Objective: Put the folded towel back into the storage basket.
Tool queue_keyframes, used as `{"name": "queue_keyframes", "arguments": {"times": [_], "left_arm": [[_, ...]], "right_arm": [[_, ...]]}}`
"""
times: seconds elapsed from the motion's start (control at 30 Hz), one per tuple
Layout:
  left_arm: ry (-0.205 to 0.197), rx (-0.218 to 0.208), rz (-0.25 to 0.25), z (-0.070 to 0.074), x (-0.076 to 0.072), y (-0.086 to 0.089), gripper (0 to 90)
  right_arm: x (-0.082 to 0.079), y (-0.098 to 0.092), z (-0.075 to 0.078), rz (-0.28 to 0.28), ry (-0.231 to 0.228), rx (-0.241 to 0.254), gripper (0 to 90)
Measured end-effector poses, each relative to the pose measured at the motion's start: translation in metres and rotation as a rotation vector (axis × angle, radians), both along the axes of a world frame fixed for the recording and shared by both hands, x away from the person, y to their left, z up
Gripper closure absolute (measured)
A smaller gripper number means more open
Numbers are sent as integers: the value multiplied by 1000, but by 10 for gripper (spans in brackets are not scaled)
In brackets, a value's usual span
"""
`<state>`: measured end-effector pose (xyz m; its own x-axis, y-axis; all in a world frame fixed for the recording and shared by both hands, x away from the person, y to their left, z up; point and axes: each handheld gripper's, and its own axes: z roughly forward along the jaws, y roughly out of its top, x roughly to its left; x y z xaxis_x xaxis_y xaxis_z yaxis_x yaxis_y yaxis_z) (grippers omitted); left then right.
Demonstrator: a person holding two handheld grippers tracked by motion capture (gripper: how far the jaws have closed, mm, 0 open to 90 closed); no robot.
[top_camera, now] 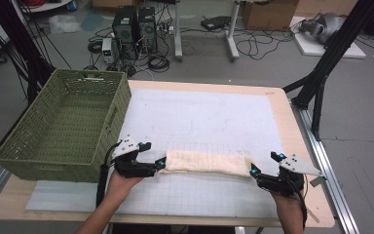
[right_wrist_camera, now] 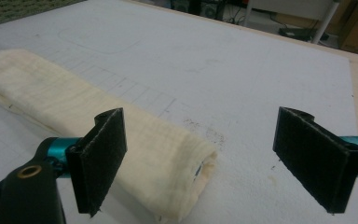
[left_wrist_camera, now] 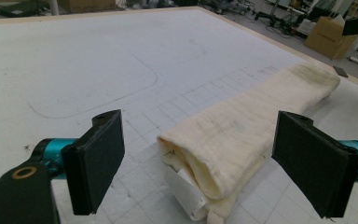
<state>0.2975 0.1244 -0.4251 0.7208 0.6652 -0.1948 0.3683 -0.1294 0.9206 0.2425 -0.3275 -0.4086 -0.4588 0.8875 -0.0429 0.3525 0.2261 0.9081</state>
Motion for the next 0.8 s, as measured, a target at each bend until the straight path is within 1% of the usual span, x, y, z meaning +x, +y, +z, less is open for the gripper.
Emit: {"name": "queue_keyframes", "arguments": {"times": [0.07,0.13,0.2,0.23,0.27,0.3,0.33,0.37,0.4,0.47,0.5,0.63,0.73,0.77,0.8], "left_arm": [[4,8,2,0,2,-3,181],[11,27,-1,0,4,-5,186],[16,43,-3,1,6,-8,189],[17,58,-4,2,8,-10,189],[17,58,-4,2,8,-10,191],[26,75,-4,2,10,-14,192],[26,75,-4,2,10,-14,194],[31,85,-4,2,11,-15,198],[43,93,-5,1,12,-17,209],[54,117,-13,0,14,-19,247],[59,123,-13,-1,15,-20,246],[90,136,-15,-5,19,-23,245],[98,144,-3,-7,21,-23,243],[103,140,4,-8,22,-24,243],[109,149,5,-8,23,-24,243]], "right_arm": [[0,0,0,2,-3,-2,159],[0,1,0,0,6,3,159],[1,1,-1,1,6,0,159],[1,1,-1,1,8,0,159],[1,1,-1,2,8,-1,159],[1,1,-1,2,8,-2,159],[1,1,-1,3,8,-4,159],[1,1,-1,3,8,-3,159],[1,1,-1,2,9,-1,159],[1,1,-1,3,11,0,159],[1,1,-1,4,12,-1,159],[2,1,-2,9,13,-11,159],[2,1,-2,7,14,-8,159],[2,1,-2,7,14,-8,159],[2,1,-2,8,14,-8,159]]}}
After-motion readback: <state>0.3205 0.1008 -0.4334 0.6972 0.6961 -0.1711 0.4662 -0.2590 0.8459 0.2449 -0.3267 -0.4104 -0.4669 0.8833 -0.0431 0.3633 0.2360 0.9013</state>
